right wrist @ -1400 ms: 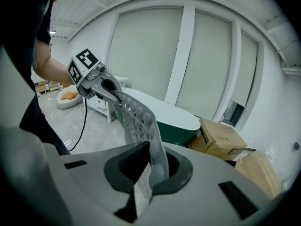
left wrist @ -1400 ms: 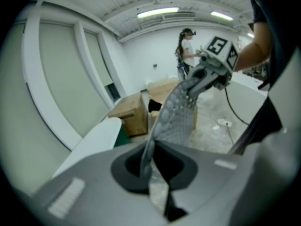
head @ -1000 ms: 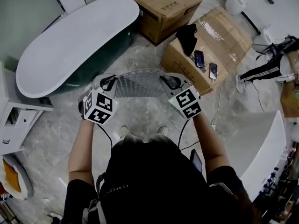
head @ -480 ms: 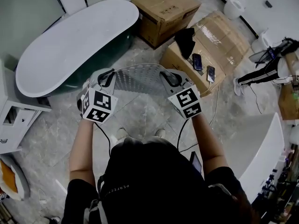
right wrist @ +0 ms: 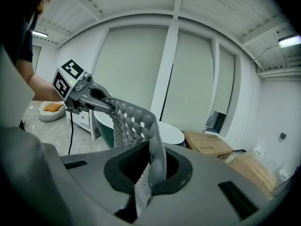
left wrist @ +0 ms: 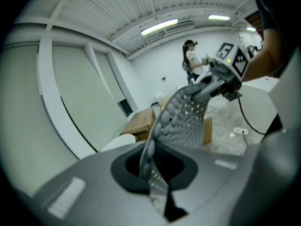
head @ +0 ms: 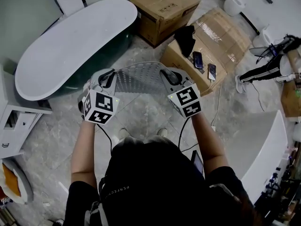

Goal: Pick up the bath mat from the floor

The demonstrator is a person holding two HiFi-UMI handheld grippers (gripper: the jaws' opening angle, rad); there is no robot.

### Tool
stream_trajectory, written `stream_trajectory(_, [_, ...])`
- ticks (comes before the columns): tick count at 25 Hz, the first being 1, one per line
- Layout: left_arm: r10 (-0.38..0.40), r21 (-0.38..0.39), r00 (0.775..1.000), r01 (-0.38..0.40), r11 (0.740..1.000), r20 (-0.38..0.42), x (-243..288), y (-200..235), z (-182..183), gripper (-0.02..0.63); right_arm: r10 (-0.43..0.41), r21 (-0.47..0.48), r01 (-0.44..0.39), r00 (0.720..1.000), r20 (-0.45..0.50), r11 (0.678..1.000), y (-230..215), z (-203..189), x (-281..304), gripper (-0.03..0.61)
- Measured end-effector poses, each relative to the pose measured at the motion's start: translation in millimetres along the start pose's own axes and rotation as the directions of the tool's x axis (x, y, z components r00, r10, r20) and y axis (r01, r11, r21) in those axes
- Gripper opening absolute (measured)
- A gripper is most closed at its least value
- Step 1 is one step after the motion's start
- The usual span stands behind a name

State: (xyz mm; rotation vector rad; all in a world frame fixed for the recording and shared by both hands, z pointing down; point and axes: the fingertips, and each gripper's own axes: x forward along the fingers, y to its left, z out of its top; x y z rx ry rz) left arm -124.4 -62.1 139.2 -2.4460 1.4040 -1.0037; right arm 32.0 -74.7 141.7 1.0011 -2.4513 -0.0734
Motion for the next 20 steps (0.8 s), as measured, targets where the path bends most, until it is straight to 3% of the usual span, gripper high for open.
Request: stream_trajectory(20, [-0.026,-0.030,1.000,0.025,0.999,-0.017,14.7,-8.8,-8.2,0.018,-0.003,0.044,0.004,1.000,-0.024,0.999,-4.2,-15.8,9.0,0.012])
